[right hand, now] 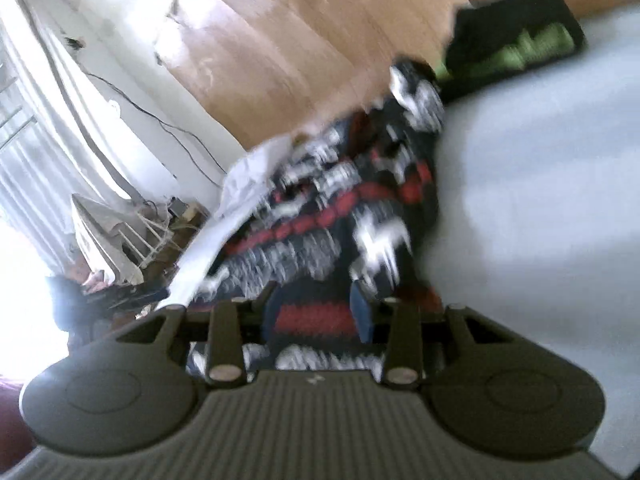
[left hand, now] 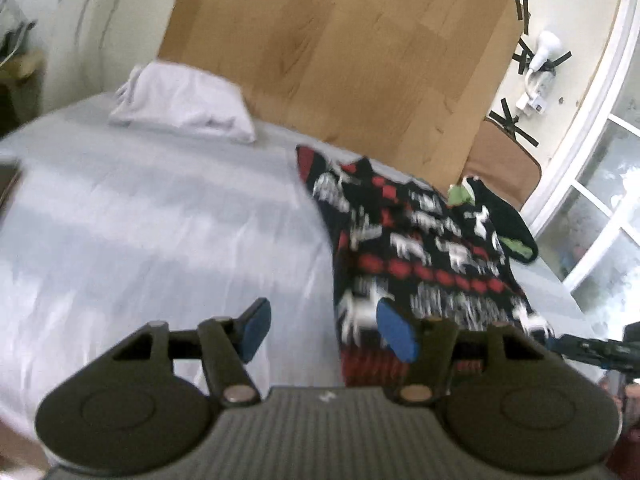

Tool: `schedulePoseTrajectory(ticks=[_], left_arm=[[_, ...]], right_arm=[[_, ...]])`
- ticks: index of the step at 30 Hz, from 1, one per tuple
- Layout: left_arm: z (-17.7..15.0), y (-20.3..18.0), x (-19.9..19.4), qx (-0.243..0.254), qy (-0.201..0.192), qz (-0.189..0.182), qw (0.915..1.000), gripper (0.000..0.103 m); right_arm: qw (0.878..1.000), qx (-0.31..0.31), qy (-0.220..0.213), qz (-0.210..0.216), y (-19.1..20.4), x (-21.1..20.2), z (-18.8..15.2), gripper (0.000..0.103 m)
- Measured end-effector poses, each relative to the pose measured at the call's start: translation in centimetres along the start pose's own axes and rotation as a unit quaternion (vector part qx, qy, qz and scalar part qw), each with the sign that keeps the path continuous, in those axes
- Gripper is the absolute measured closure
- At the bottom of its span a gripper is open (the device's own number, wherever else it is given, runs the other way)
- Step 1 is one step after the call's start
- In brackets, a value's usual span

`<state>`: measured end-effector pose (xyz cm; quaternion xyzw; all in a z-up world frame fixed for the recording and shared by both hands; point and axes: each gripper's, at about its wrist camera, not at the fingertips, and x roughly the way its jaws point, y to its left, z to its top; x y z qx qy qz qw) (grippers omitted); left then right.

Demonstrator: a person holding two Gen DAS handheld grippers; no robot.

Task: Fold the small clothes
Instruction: 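Open both grippers and withdraw from the folded sweater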

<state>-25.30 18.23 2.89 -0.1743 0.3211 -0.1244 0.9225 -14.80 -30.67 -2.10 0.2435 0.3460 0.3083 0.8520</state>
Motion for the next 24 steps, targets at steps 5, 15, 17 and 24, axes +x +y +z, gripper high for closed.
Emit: schedulePoseTrajectory(ticks=[5,15,17,24], left_arm=[[-4.7,-0.5,-1.2,0.001,0.027,0.001,0.9996,0.043],[-10.0,-2.0,1.8,0.075,0.068,0.005,0.9948,0.036],[-10.1,-2.5,2.5,0.087,0.072,-0.005,0.9936,0.036],[-10.6,-3.9,5.0,0.117,0.106,-0.035,0.9869,0.069]], right_arm=[[1.0,0.014,-0.015,-0.02,0.2,-0.8,-0.7,0.071],[0.995,-0.076,0.044,-0.04,1.5,-6.0,-5.1,0.057],[0.991,-0.099,0.065,-0.066,1.5,-5.8,-5.7,0.052],[0.985,-0.122,0.089,-0.088,-0.6,-2.5,-7.0,0.052]])
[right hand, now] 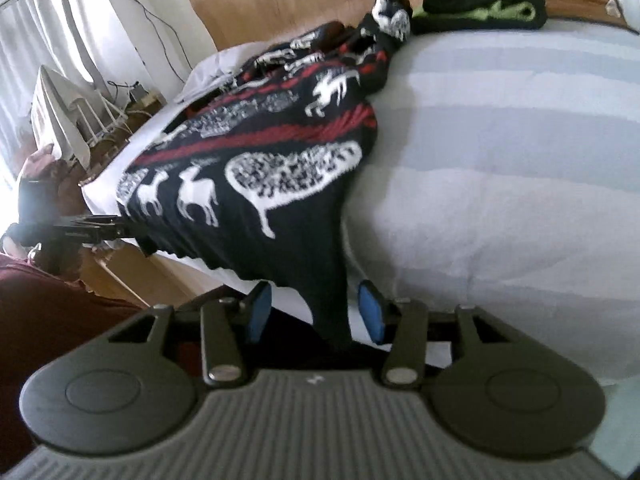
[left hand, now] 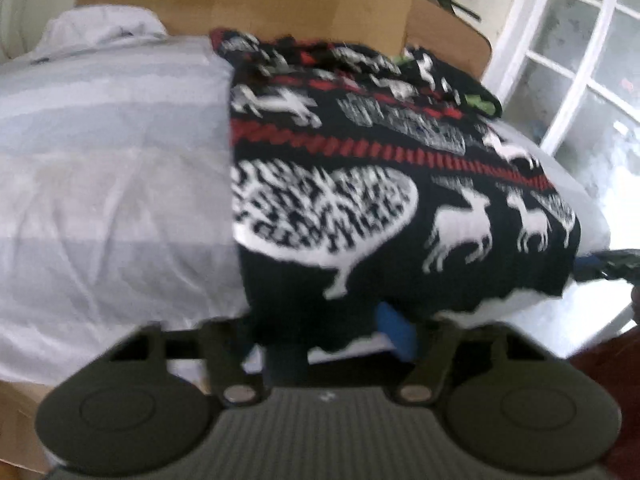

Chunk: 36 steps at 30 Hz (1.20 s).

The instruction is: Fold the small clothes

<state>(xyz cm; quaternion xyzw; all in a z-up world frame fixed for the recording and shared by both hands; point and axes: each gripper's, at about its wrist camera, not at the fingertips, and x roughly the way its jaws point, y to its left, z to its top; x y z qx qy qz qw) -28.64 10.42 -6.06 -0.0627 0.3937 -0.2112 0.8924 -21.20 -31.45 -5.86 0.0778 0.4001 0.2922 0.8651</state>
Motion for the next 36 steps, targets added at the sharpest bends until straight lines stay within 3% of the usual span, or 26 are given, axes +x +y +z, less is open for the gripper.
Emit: schedulePoseTrajectory(ticks=[1,2,3,7,9,12,15,18,20,21,22,23,24,26,28,33,34,35,36], left_arm=[[-0.1,0.0,0.1,0.001,0.012,-0.005,0.9999,0.095],[-0.2,0.1,-0.1,-0.003,0.02,-0.014,0.9997,0.094],[-0.4,0.3,-0.7,-0.006,0.02,-0.03,0.9993,0.095],[-0.3,1.2,-5.8,-0.051,-0.016,-0.129,0.9903,0.095],[0.7,2.1,-8.5,-0.087,-0.064,-0.172,0.9792,0.095],[3.3,3.5,-10.5,-0.125,-0.134,-0.199,0.9626,0.094],[7.3,4.7,-9.8,-0.152,-0.171,-0.193,0.9543,0.094],[12.3,6.1,-6.6,-0.193,-0.17,-0.146,0.9553,0.091],[15.2,6.9,-3.6,-0.219,-0.142,-0.081,0.9619,0.079],[15.8,6.9,-2.7,-0.217,-0.134,-0.052,0.9654,0.075],[16.0,6.8,-2.2,-0.217,-0.125,-0.013,0.968,0.069],[15.9,6.9,-1.9,-0.212,-0.111,0.016,0.9708,0.063],[15.5,7.0,-1.9,-0.199,-0.102,0.027,0.9743,0.061],[14.6,7.3,-2.4,-0.183,-0.102,0.041,0.9769,0.041],[13.7,7.7,-2.8,-0.183,-0.093,0.052,0.9773,0.037],[13.6,7.0,-1.3,-0.191,-0.066,0.019,0.9792,0.037],[13.5,6.6,-1.0,-0.184,-0.064,0.012,0.9807,0.043],[13.4,6.5,-0.9,-0.176,-0.057,0.01,0.9826,0.07],[13.3,6.0,-0.4,-0.163,-0.038,0.006,0.9858,0.091]], right_arm=[[1.0,0.006,0.005,0.004,-0.4,0.5,-0.2,0.058],[1.0,0.018,0.017,0.017,-0.8,1.1,-0.4,0.071],[0.999,0.024,0.03,0.034,-0.9,1.5,-0.5,0.094],[0.992,-0.011,0.027,0.123,1.0,-0.8,-0.6,0.095],[0.985,-0.004,-0.009,0.172,1.2,-2.7,0.7,0.095],[0.972,0.013,-0.097,0.212,0.5,-5.0,4.1,0.095],[0.959,0.036,-0.171,0.224,-1.1,-5.2,8.2,0.095],[0.964,0.065,-0.208,0.155,-2.1,-2.7,13.0,0.094],[0.97,0.093,-0.215,0.06,-3.0,-0.1,15.5,0.082],[0.974,0.092,-0.205,0.019,-3.3,1.1,16.3,0.058],[0.975,0.095,-0.2,-0.009,-3.4,1.8,16.6,0.051],[0.975,0.1,-0.197,-0.022,-3.7,1.9,16.3,0.05],[0.976,0.099,-0.194,-0.011,-3.9,1.7,15.6,0.051],[0.977,0.099,-0.191,0.007,-4.2,0.7,13.9,0.047],[0.977,0.112,-0.181,-0.004,-4.3,0.3,12.4,0.043],[0.976,0.149,-0.16,0.011,-4.5,0.8,10.4,0.043],[0.977,0.147,-0.154,0.013,-4.0,1.3,10.4,0.052],[0.979,0.142,-0.143,0.016,-3.4,1.8,10.4,0.067],[0.982,0.136,-0.128,0.014,-3.0,2.2,10.4,0.089]])
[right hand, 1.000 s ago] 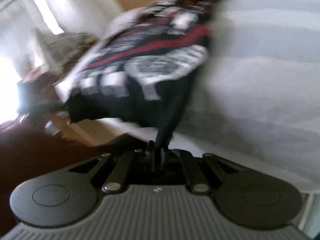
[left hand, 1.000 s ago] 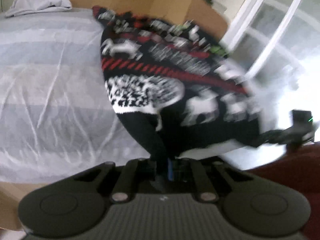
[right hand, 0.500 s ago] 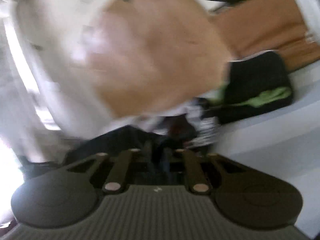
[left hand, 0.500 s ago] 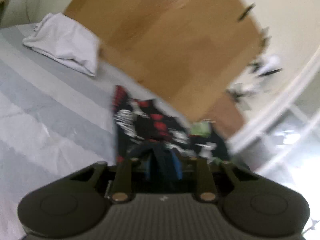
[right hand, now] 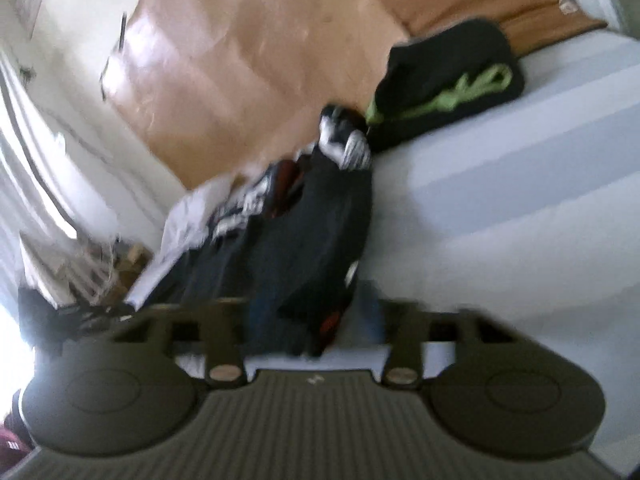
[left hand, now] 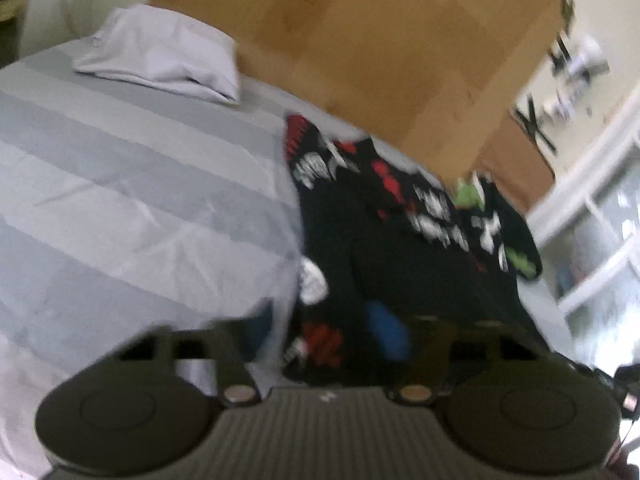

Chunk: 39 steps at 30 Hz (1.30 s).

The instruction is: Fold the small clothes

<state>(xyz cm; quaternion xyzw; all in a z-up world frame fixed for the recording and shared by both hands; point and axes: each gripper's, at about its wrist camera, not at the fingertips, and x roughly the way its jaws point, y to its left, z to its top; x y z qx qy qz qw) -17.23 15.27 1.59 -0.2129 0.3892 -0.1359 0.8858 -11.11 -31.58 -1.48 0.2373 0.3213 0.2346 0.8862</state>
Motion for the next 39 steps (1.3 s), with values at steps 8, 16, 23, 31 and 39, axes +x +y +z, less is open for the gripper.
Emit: schedulePoseTrajectory(ticks=[8,16,23,31,39], left_arm=[[-1.0,0.8,-0.7,0.03,0.05,0.037,0.9977,0.088],[2.3,0.8,-3.8,0.056,-0.024,0.101,0.993,0.063],[10.9,-3.0,0.1,0.113,-0.052,0.095,0.9877,0.061],[19.8,-8.3,14.6,0.155,-0.008,0.09,0.9837,0.052],[21.2,-8.5,26.6,0.134,0.065,0.074,0.986,0.052]], right_arm=[[0.996,-0.059,0.027,-0.059,1.2,-0.2,-0.1,0.085],[0.995,-0.064,-0.045,-0.068,1.2,-3.8,3.7,0.065],[0.991,-0.118,-0.046,-0.045,3.5,0.9,11.6,0.065],[0.991,-0.121,0.051,-0.034,4.5,16.4,20.4,0.051],[0.98,-0.103,0.151,-0.074,2.3,27.5,21.6,0.047]])
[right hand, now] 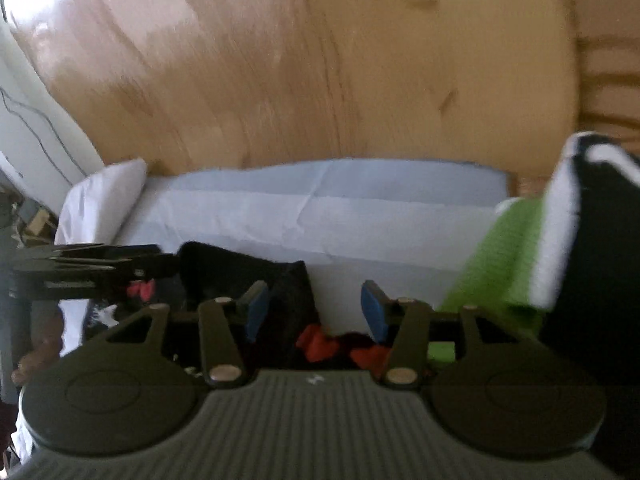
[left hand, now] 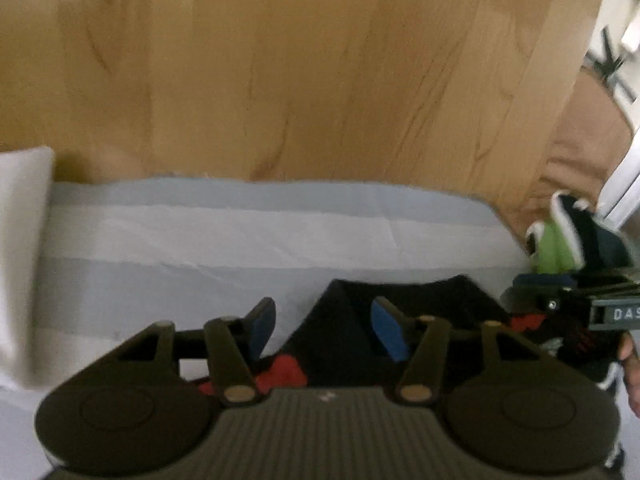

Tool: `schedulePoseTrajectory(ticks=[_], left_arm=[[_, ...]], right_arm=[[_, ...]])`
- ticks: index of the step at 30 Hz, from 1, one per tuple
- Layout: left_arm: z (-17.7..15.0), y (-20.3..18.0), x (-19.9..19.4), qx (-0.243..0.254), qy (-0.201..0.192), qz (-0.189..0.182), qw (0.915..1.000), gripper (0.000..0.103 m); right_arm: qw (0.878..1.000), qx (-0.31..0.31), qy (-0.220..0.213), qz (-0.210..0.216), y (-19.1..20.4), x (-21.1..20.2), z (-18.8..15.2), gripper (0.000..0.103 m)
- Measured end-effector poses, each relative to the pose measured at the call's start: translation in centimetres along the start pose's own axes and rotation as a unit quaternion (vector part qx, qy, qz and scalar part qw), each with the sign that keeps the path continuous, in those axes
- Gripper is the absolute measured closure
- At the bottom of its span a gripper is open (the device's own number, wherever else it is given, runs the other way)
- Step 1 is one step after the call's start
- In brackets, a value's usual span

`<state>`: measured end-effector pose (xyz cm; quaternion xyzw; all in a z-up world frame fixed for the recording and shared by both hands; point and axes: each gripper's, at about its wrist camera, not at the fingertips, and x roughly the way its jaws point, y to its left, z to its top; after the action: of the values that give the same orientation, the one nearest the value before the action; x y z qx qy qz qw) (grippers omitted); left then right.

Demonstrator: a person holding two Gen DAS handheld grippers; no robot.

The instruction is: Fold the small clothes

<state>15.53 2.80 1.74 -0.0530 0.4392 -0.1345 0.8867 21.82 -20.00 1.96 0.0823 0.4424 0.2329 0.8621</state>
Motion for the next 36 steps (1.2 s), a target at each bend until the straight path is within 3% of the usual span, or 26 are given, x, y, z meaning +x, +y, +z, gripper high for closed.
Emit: schedulePoseTrajectory(ticks=[3,4,6,8,15,21,25,29,31,32,34,36], left_arm=[[-0.6,-0.5,1.1,0.022,-0.006,0.001,0.9997,0.082],[-0.8,-0.6,1.1,0.027,-0.004,-0.002,0.9996,0.088],[-1.0,-0.6,0.6,0.023,-0.013,-0.005,0.9996,0.089],[-1.2,-0.8,-1.2,0.022,-0.034,-0.012,0.9991,0.09],[-4.2,-3.4,-12.8,0.062,-0.138,-0.053,0.987,0.09],[-12.9,-5.6,-21.4,0.118,-0.194,-0.099,0.9688,0.09],[-20.9,-5.9,-23.1,0.128,-0.174,-0.12,0.9689,0.089],[-27.3,-6.1,-21.0,0.106,-0.108,-0.087,0.9846,0.073],[-28.8,-5.8,-19.5,0.081,-0.075,-0.078,0.9908,0.069],[-29.2,-5.6,-19.9,0.074,-0.084,-0.081,0.9904,0.068],[-29.5,-4.9,-21.5,0.068,-0.085,-0.094,0.9896,0.06],[-29.7,-3.8,-23.7,0.061,-0.102,-0.108,0.987,0.056]], right_arm=[[0.999,-0.016,0.022,0.023,0.5,1.1,-0.2,0.047],[0.999,-0.035,0.024,0.026,0.9,1.3,-0.6,0.056],[0.997,-0.071,0.019,0.002,1.8,1.4,-1.2,0.089],[0.997,-0.071,-0.004,-0.001,2.3,-0.1,-1.7,0.091],[0.986,-0.128,-0.104,0.013,7.0,-10.9,-4.2,0.091],[0.962,-0.222,-0.16,-0.002,11.4,-20.1,-13.4,0.091],[0.951,-0.259,-0.171,-0.016,11.9,-22.5,-21.6,0.091],[0.97,-0.205,-0.13,-0.005,10.8,-20.4,-28.9,0.086],[0.977,-0.179,-0.111,-0.019,10.0,-19.2,-31.5,0.078],[0.975,-0.177,-0.132,-0.02,10.6,-19.9,-32.5,0.069],[0.979,-0.167,-0.117,-0.005,10.3,-21.2,-32.4,0.056],[0.978,-0.156,-0.136,0.025,9.7,-23.4,-32.4,0.056]])
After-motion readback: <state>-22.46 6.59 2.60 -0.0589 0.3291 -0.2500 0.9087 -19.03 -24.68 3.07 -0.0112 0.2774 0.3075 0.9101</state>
